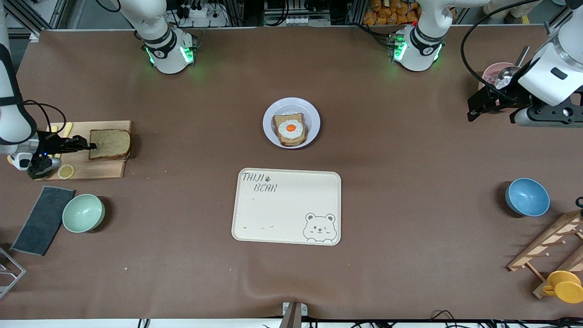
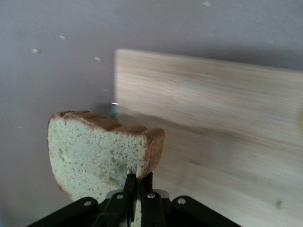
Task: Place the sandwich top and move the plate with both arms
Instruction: 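Grasp the bread slice with the right gripper and lift it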
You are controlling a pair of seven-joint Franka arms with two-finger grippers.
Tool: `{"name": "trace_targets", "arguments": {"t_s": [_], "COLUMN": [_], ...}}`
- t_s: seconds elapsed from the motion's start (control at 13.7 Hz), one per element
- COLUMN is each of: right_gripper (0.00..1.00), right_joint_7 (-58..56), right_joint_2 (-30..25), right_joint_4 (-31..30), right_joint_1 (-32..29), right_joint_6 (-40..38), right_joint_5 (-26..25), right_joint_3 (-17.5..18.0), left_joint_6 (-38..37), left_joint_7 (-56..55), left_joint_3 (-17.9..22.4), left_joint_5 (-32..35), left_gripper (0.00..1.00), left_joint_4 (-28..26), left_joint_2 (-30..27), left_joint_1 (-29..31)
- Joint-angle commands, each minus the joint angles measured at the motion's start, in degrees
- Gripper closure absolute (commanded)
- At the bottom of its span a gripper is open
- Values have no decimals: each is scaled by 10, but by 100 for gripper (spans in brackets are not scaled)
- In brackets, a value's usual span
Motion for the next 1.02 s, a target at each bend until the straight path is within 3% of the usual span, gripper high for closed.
{"name": "trace_targets", "arguments": {"t_s": [0.0,0.37,0.95], "right_gripper": [100,100,100], "right_joint_7": [40,112,279], "right_joint_2": [-11,-44,-73], "right_joint_4": [60,61,44], "right_joint_1": [48,157,346], "right_joint_6": [-91,-136,-124], "right_joint_5": [6,47,144], "right_joint_3": [-2,4,3], "left_joint_6": [2,-1,0], "left_joint_7": [1,-1,0], "left_joint_3": [-7,-10,-9], "left_joint_5": [-2,-2,-1], "left_gripper": [0,0,0], "left_joint_4": [-6,-6,-7], "left_joint_2": [0,-1,9], "left_joint_1": [6,5,6]}}
